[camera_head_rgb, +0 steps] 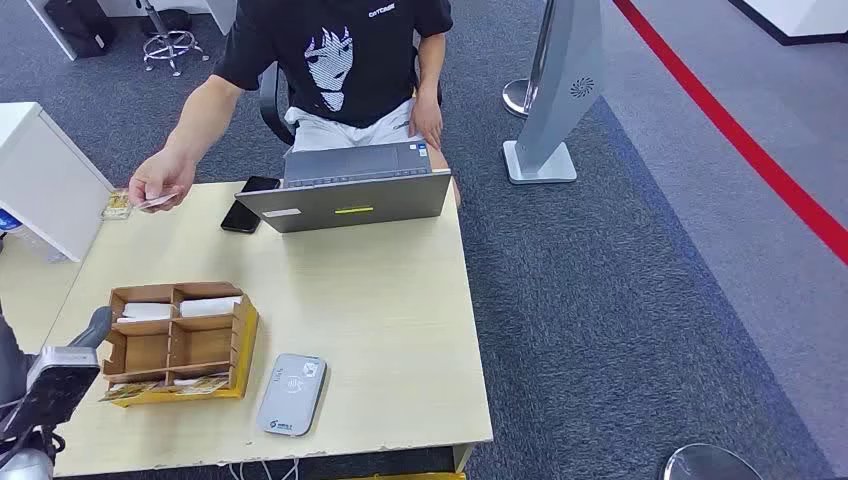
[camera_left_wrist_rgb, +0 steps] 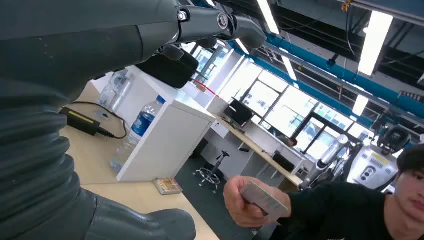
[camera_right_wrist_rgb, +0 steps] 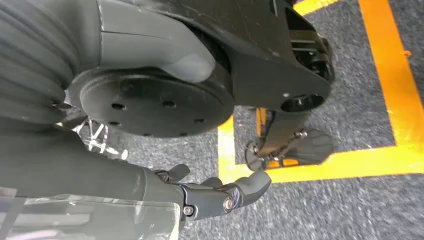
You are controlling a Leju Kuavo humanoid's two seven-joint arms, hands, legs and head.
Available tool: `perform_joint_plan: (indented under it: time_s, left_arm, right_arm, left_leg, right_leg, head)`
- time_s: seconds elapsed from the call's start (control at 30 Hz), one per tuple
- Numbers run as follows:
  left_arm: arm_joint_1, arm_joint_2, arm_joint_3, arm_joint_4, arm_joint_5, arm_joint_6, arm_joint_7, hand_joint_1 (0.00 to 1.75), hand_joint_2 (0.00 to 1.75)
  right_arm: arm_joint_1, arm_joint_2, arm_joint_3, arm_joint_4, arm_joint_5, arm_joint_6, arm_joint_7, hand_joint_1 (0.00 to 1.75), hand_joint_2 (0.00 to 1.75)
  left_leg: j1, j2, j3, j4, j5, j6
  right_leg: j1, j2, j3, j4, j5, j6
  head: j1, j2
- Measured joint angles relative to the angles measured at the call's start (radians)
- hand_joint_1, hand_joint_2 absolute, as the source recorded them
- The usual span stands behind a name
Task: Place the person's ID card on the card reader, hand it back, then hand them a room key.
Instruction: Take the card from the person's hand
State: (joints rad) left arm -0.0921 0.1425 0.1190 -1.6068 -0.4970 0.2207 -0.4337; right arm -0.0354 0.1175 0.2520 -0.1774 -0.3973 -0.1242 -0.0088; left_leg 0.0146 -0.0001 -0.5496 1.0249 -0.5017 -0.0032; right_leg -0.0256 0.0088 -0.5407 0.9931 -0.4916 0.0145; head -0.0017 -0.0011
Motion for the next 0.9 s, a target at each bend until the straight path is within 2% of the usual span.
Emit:
perform_joint_plan:
  time_s: [0.4,0.53,0.9]
  left_arm:
    - [-0.208,0.103,-0.156,0.230,-0.225,0.029,0.073,0.00,1.75]
    - [-0.277,0.137,-0.212,0.313,-0.303,0.041,0.100,1.75,1.75]
    - [-0.475,0.241,-0.383,0.540,-0.513,0.080,0.177,1.75,1.75]
  right_arm:
    - [-0.005,-0.005,0.021,0.002,0.016,0.017,0.013,0.00,1.75]
    - [-0.008,-0.007,0.031,0.002,0.020,0.018,0.019,0.00,1.75]
    - [-0.012,-0.014,0.053,0.003,0.034,0.034,0.031,0.00,1.75]
  left_leg:
    - [0.000,0.000,0.000,0.000,0.000,0.000]
    - [0.000,0.000,0.000,0.000,0.001,0.000]
    - [0.000,0.001,0.000,0.000,0.001,-0.001]
  right_leg:
    - [0.000,0.001,0.000,0.000,0.000,0.000]
    - [0.000,0.000,0.000,0.000,0.000,0.000]
    - [0.000,0.002,-0.001,0.001,0.001,-0.001]
  head:
    - [0.000,0.000]
    - [0.000,0.000]
    - [0.000,0.000]
